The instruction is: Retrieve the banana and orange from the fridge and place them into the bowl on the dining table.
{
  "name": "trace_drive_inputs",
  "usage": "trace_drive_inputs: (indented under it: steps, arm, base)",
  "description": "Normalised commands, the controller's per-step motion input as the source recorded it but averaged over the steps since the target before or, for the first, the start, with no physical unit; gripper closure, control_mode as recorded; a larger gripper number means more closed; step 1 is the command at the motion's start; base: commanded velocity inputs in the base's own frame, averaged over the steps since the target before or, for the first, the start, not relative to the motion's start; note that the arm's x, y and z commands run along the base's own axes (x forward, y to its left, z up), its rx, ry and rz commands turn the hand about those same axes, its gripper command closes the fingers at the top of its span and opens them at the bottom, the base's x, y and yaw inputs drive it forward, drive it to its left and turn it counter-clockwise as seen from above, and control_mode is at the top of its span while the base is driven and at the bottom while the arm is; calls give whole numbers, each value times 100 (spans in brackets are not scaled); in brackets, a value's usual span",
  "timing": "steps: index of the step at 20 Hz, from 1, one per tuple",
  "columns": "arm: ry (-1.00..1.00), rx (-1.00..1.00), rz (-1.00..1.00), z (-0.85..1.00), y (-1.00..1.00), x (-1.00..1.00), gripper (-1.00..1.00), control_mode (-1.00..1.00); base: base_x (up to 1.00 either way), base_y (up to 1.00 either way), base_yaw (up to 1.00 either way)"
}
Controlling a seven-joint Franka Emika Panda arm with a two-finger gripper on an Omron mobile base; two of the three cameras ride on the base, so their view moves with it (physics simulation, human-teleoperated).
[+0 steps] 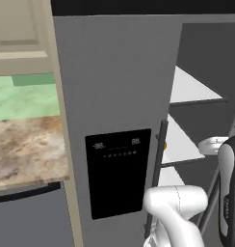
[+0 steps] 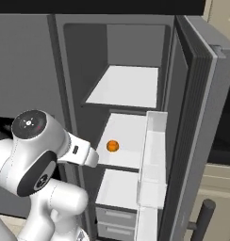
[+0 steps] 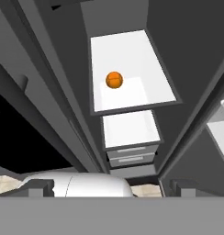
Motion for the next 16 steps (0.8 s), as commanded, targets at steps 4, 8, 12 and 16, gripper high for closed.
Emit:
trace_drive_inputs:
  steps: [4, 8, 12, 16]
  arm:
    - [0, 0, 0, 0, 0, 0, -100, 100]
    - [0, 0, 0, 0, 0, 0, -100, 100]
    - [0, 0, 0, 0, 0, 0, -100, 100]
    - [0, 0, 0, 0, 0, 0, -100, 100]
  base:
    - [-2, -13, 22]
    - [-26, -14, 17]
    - [-52, -10, 13]
    - [-46, -25, 7]
